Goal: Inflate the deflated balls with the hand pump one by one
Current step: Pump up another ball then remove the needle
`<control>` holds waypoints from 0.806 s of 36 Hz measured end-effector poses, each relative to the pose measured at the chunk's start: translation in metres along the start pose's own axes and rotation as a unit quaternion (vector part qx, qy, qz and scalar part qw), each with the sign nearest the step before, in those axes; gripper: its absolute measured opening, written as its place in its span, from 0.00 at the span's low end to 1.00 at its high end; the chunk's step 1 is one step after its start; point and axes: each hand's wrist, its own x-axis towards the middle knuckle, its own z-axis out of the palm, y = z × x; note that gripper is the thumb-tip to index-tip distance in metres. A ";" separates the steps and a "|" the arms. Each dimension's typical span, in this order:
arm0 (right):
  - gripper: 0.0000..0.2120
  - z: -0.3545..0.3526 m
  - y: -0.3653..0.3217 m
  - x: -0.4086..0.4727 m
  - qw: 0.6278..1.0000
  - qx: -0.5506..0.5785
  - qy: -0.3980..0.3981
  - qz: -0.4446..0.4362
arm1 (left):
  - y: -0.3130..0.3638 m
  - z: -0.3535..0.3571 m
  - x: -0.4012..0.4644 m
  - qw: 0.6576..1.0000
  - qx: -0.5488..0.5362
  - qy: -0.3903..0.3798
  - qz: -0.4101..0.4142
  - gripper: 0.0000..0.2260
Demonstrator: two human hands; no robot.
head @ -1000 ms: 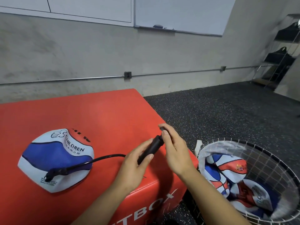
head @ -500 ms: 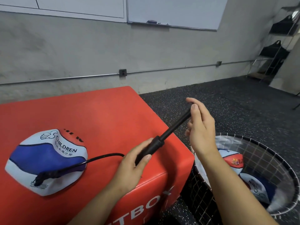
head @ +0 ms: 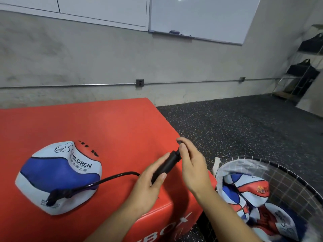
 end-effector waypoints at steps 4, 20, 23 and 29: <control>0.11 -0.001 0.001 -0.001 1.000 -0.012 -0.015 0.004 | -0.001 -0.002 0.002 1.000 -0.028 -0.008 -0.008 0.23; 0.16 -0.083 -0.007 0.039 0.989 0.050 0.135 0.021 | 0.000 0.000 -0.002 0.998 -0.005 -0.057 -0.002 0.28; 0.13 -0.090 -0.010 0.037 0.988 0.054 0.145 0.013 | 0.001 0.000 -0.002 0.998 0.002 -0.064 0.006 0.26; 0.14 -0.075 -0.005 0.035 0.987 0.076 0.143 0.016 | 0.000 -0.001 -0.003 0.998 0.012 -0.061 0.010 0.25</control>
